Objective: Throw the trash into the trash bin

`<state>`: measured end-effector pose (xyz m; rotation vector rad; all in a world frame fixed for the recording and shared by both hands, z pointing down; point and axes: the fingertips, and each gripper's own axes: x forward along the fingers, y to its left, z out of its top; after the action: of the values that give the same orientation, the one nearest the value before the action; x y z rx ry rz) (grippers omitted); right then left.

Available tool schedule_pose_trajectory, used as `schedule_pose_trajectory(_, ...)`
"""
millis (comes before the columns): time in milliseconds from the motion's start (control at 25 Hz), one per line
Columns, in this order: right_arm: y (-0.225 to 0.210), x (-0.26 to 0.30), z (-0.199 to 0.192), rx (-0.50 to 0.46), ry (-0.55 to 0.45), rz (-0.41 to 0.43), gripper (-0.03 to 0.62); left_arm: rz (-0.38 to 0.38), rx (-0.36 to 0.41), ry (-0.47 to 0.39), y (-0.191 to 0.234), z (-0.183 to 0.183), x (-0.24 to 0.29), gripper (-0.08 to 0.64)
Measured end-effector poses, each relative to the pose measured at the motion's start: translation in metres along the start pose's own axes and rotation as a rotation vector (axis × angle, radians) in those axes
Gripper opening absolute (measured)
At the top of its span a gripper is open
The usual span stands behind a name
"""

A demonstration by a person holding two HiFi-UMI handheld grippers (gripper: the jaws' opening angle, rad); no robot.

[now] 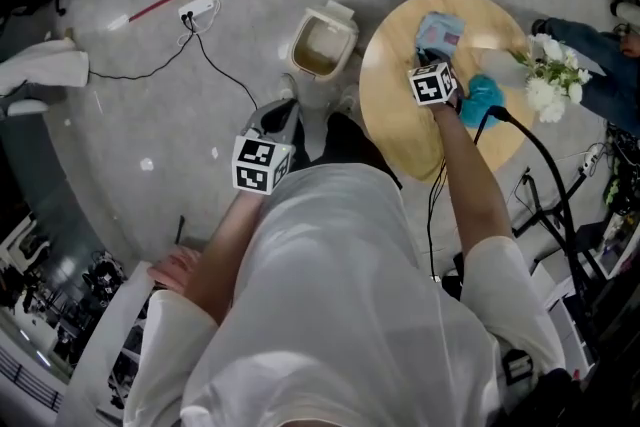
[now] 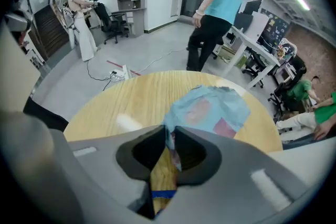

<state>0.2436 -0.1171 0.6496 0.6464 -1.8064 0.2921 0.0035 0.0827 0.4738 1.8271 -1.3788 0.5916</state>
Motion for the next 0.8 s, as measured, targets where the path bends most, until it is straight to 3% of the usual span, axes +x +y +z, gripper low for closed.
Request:
schedule_pose_trajectory(80, -0.003, 0.0, 0.001, 0.005, -0.002, -0.015, 0.027, 0.001, -0.002, 0.002, 0.001, -0.001, 0.001, 0.005)
schedule_pose_trajectory(800, -0.026, -0.061, 0.017, 0.117, -0.116, -0.144, 0.005, -0.052, 0.058, -0.041, 0.008, 0.017, -0.001, 0.005)
